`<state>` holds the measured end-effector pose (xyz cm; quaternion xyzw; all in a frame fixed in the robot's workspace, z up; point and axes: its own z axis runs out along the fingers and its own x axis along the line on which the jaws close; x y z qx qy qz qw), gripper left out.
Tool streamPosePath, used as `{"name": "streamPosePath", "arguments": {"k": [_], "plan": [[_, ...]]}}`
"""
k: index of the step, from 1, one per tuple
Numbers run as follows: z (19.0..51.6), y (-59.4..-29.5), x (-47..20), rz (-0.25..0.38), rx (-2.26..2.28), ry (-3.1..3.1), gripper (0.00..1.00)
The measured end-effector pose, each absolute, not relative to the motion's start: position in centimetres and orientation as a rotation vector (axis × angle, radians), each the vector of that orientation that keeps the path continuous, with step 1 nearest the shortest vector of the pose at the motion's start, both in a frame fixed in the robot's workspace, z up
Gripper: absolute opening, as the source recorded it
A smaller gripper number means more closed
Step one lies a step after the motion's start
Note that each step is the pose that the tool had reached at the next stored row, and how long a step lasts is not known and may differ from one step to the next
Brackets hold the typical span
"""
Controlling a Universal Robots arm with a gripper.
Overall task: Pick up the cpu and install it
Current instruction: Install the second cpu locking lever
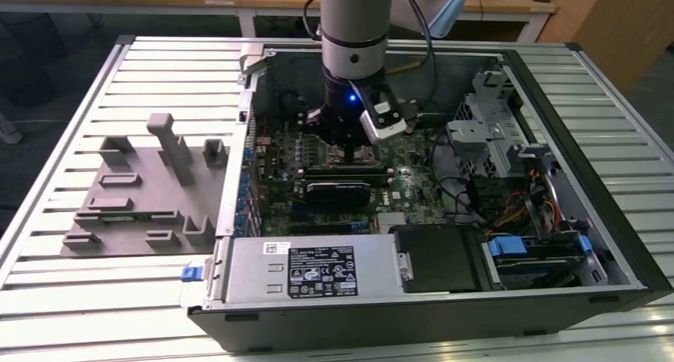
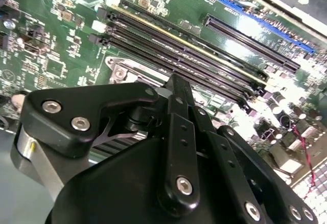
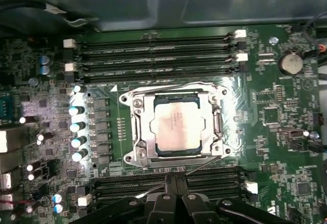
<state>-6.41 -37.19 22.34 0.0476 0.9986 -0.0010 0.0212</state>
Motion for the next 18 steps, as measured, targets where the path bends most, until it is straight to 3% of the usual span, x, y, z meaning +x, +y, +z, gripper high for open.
{"name": "streamPosePath", "arguments": {"k": [18], "plan": [[21.78,-37.29,-6.54,-0.002,0.046,3.148,0.11]]}}
